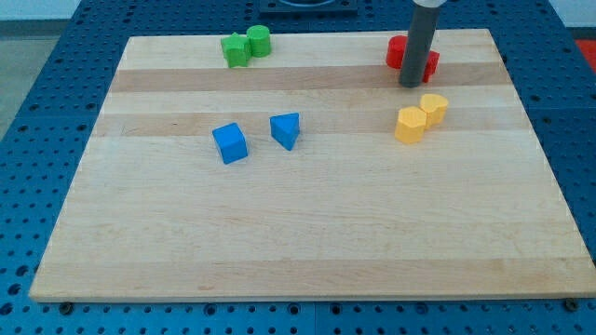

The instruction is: Place the red star to the bottom left side of the red circle

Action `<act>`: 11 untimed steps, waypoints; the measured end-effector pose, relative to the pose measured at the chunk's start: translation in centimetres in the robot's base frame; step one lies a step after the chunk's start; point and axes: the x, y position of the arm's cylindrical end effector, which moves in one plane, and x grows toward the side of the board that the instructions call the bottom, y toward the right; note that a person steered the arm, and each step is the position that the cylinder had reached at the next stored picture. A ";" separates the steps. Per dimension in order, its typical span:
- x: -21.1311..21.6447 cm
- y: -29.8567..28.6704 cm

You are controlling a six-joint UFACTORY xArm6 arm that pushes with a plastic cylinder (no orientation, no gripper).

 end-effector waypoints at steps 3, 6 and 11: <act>0.5 6.0; -2.9 0.7; -5.4 -22.5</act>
